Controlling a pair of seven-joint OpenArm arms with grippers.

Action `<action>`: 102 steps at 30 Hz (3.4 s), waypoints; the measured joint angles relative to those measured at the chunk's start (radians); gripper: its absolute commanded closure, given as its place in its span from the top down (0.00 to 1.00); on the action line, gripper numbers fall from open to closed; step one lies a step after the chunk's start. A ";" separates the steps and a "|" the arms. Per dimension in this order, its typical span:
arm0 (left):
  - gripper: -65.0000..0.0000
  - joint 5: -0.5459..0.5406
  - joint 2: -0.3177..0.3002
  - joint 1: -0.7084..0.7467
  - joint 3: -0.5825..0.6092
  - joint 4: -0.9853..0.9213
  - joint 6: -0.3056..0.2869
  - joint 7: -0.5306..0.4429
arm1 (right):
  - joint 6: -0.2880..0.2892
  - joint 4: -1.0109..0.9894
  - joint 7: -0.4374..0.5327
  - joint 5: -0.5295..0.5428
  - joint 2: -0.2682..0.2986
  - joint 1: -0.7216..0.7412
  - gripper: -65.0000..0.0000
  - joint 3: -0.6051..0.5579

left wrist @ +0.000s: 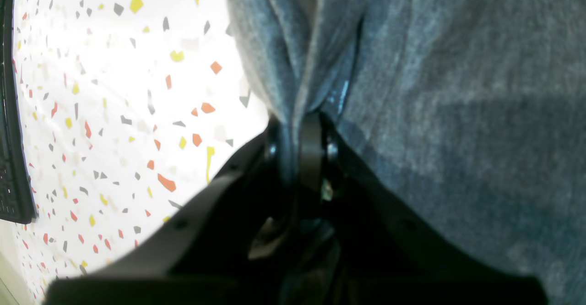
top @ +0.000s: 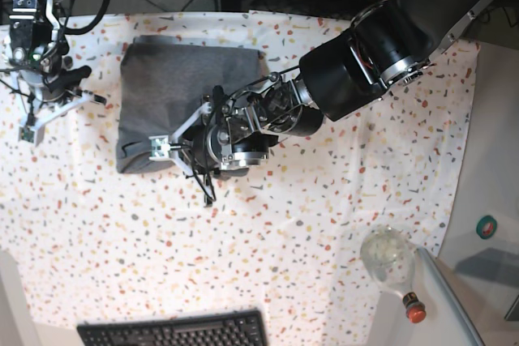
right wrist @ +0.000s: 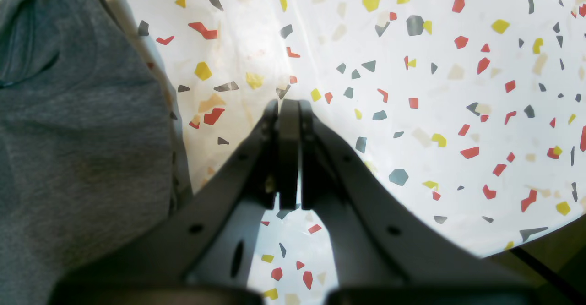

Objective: Layout the t-shirt on the table in an organized manner, then fold the t-shirt properly
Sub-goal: 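Drag the folded shirt with the left gripper toward the right gripper, then grasp the folded shirt's collar edge with both grippers and straighten it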

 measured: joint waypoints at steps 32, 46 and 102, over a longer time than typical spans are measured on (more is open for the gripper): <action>0.00 0.001 -0.025 0.000 0.001 0.004 0.000 0.000 | 0.000 0.000 0.000 0.000 0.000 0.000 0.00 0.000; 0.63 0.004 -0.035 -0.002 -0.002 0.074 0.004 0.076 | 0.000 0.000 -0.004 0.000 0.000 0.011 0.00 -0.002; 0.00 -0.308 -0.243 0.815 -0.732 0.753 0.018 0.000 | 0.148 0.043 0.138 -0.008 0.013 -0.093 0.00 -0.406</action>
